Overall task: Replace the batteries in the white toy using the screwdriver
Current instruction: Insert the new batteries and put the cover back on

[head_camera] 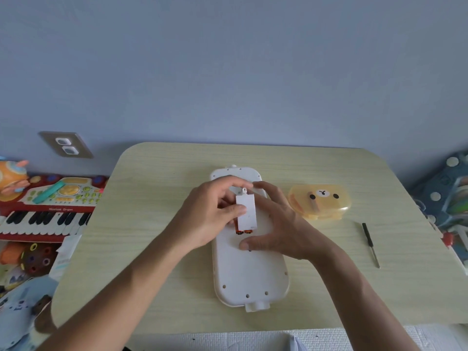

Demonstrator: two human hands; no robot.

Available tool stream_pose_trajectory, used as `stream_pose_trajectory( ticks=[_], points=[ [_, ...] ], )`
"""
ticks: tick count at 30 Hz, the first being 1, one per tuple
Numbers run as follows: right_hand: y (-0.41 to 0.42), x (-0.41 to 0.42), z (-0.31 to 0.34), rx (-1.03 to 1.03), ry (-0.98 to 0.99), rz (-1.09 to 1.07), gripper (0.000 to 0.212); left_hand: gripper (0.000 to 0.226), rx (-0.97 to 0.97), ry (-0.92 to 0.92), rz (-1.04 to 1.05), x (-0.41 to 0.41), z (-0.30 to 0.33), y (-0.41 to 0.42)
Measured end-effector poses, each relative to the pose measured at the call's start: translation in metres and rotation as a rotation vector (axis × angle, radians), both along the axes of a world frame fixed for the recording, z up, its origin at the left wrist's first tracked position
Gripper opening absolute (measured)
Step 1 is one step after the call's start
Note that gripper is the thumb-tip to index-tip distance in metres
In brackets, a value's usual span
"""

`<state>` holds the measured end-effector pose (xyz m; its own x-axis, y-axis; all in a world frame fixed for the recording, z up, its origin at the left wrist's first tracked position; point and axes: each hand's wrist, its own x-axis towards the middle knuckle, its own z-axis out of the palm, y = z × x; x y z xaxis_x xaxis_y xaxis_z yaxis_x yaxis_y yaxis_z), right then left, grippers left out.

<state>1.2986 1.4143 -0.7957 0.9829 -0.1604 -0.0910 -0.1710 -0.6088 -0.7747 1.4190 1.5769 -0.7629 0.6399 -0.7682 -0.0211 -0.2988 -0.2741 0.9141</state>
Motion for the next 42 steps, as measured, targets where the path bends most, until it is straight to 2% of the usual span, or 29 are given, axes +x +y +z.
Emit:
stream_pose_trajectory(
  ticks=[4, 10, 20, 28, 31, 33, 38, 42],
  points=[
    [-0.002, 0.000, -0.003, -0.011, 0.004, -0.009, 0.098, 0.038, 0.077, -0.066, -0.020, 0.000, -0.005, 0.002],
    [-0.003, -0.001, -0.006, -0.013, 0.009, -0.012, 0.105, 0.038, 0.075, -0.099, 0.022, 0.001, -0.006, 0.001],
    [-0.003, 0.000, -0.006, -0.021, 0.007, -0.007, 0.102, 0.037, 0.095, -0.135, 0.000, -0.002, -0.003, 0.001],
    [-0.002, -0.001, -0.005, -0.017, 0.030, -0.017, 0.107, 0.048, 0.156, -0.386, -0.029, -0.005, -0.008, 0.005],
    [-0.002, -0.001, -0.005, -0.019, 0.039, -0.024, 0.111, 0.050, 0.138, -0.419, -0.018, -0.004, -0.011, 0.006],
    [-0.002, -0.001, -0.005, -0.017, 0.043, -0.025, 0.112, 0.046, 0.135, -0.470, -0.015, -0.005, -0.014, 0.006],
    [-0.002, -0.001, -0.003, -0.013, 0.051, -0.028, 0.114, 0.018, 0.064, -0.677, -0.040, -0.007, -0.026, 0.011],
    [-0.002, -0.001, -0.003, -0.007, 0.049, -0.033, 0.114, 0.016, 0.048, -0.747, -0.052, -0.008, -0.030, 0.014]
  ],
)
